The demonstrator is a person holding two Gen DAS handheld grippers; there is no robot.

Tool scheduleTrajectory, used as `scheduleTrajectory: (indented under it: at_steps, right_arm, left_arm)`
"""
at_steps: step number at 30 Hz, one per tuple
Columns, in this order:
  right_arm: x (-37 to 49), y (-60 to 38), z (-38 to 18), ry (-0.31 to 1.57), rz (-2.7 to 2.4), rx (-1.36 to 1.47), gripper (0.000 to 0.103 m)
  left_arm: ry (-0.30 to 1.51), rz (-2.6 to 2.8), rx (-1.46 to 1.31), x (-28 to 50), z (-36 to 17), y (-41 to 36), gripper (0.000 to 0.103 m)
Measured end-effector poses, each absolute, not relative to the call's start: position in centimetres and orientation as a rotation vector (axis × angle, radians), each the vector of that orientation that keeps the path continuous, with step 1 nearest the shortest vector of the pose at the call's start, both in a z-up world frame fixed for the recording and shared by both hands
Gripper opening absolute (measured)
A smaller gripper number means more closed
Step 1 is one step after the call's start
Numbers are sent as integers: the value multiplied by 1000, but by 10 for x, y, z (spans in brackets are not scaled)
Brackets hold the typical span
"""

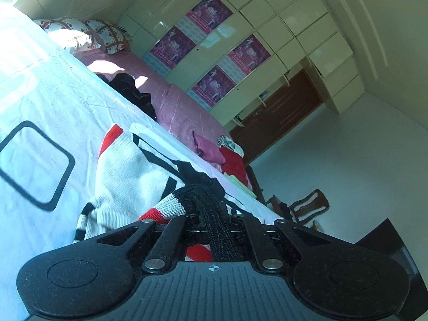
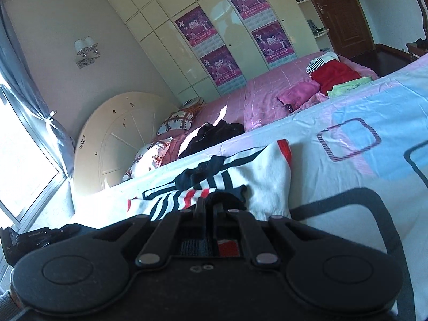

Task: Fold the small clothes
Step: 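Grasp the black hem with both tools and lift it toward the collar, then carry the black hem over the body toward the collar with both tools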

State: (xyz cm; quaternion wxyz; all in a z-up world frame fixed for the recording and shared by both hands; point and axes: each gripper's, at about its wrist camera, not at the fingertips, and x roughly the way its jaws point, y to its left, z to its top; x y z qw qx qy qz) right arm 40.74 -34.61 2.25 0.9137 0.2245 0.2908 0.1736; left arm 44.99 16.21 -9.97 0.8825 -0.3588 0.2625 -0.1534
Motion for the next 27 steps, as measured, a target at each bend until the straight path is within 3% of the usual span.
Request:
scheduleTrajectory:
  at_steps: [7, 19, 21, 22, 24, 25, 26, 27]
  right_arm:
    - [496, -335, 1, 631, 318, 453, 5]
    - [604, -334, -53, 787, 234, 546, 6]
    - [611, -333, -59, 800, 200, 520, 14]
    - [610, -335, -58, 784, 167, 507, 21]
    - [598, -340, -53, 708, 113, 497, 55]
    - [592, -346, -51, 667, 110, 493, 57]
    - [587, -350, -51, 656, 118, 491, 56]
    - [583, -353, -50, 650, 130, 485, 55]
  left_arm:
    - [570, -320, -773, 538, -127, 167, 3]
    - [762, -323, -695, 651, -159, 158, 4]
    - [772, -324, -733, 658, -163, 161, 4]
    - [758, -334, -741, 657, -162, 162, 8]
    - [717, -345, -723, 649, -157, 166, 21]
    - [696, -330, -717, 644, -154, 169, 44]
    - [669, -310, -713, 638, -151, 175, 75]
    - [631, -289, -701, 632, -148, 181, 84]
